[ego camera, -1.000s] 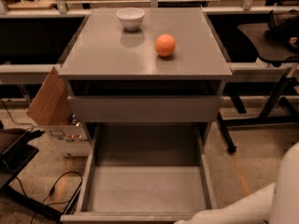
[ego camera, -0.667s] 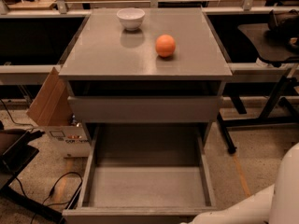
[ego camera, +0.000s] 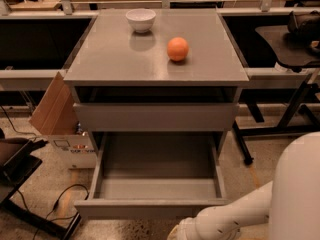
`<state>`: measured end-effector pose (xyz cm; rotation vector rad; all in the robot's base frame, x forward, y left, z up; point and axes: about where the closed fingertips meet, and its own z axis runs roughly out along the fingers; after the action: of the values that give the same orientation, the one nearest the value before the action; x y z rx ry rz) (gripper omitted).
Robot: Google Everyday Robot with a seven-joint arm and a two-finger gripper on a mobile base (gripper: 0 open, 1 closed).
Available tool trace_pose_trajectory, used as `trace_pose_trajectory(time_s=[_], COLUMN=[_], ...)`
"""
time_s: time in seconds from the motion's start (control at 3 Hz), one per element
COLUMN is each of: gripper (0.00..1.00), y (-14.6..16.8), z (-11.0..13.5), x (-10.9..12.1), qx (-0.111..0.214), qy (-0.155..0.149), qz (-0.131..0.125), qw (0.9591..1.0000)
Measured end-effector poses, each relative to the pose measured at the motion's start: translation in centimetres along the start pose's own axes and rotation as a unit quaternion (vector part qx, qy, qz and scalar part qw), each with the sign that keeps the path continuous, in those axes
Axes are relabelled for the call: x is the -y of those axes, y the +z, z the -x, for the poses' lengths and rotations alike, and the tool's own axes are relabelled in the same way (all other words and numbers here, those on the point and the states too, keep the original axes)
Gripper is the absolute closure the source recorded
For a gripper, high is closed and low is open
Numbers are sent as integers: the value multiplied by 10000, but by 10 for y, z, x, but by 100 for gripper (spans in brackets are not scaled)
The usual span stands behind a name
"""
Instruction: Close middle drawer
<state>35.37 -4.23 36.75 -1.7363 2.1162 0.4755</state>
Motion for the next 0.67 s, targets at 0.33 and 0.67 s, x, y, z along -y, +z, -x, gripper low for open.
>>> trace_pose_trajectory(time_s=[0.33, 0.67], gripper=[100, 100], y=[-5, -6], z=[22, 52], x=[39, 94], qx=[54, 159], qy=[-60, -95], qz=[-184, -408], qw=[9998, 9990])
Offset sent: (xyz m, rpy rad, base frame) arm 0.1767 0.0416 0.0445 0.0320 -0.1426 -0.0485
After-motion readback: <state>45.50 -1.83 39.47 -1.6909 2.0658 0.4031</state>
